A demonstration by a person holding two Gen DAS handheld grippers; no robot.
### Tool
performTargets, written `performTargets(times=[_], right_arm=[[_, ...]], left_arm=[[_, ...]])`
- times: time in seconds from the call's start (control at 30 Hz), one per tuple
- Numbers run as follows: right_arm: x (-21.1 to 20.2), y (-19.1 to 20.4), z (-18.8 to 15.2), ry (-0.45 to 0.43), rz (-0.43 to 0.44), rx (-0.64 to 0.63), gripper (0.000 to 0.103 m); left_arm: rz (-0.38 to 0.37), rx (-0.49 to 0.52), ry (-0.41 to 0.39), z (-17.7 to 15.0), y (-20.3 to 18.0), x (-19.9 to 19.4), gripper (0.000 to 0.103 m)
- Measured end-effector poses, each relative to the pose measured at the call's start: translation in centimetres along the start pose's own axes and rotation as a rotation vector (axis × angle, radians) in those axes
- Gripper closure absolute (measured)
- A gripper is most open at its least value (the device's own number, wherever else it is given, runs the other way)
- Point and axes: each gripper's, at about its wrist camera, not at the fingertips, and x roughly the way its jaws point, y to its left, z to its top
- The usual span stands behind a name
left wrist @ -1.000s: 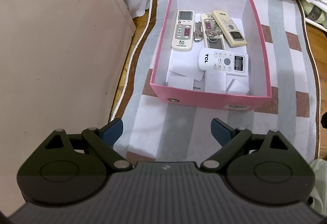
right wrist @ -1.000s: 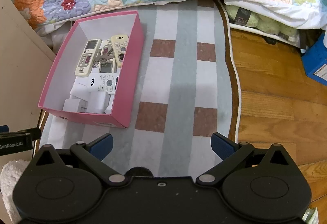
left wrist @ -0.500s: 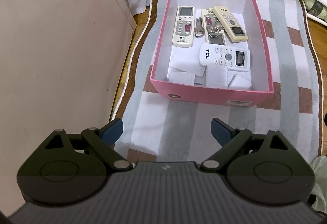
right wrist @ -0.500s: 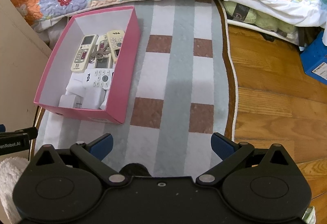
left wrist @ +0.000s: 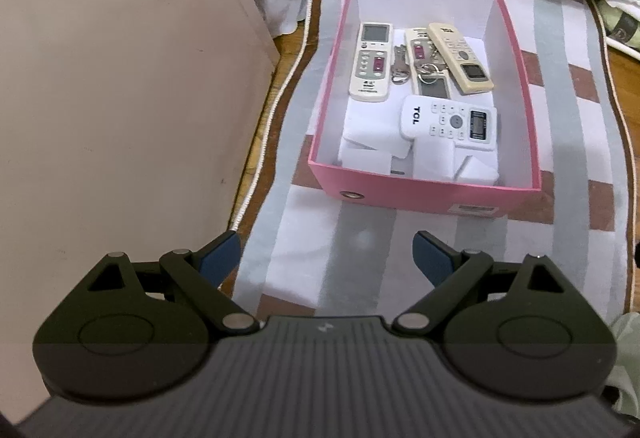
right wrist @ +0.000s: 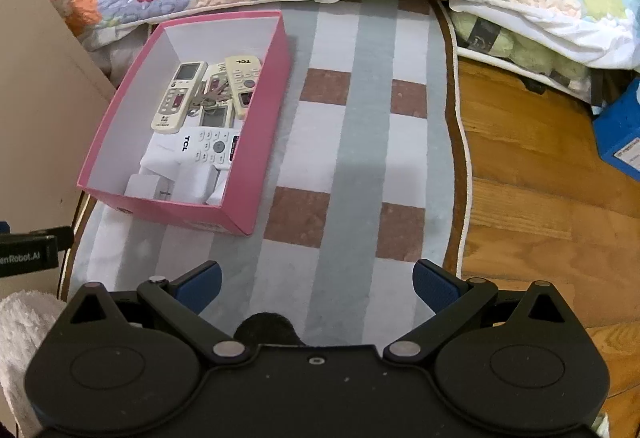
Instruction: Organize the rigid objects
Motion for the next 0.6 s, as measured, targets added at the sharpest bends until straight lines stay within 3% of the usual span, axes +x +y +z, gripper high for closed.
performTargets(times=[0.6], right_arm=[[0.01,0.03,-0.03,0.003,-0.013,-0.01,0.0]], left_arm=[[0.027,-0.04,0.008,-0.11,0.81,0.37,0.01]])
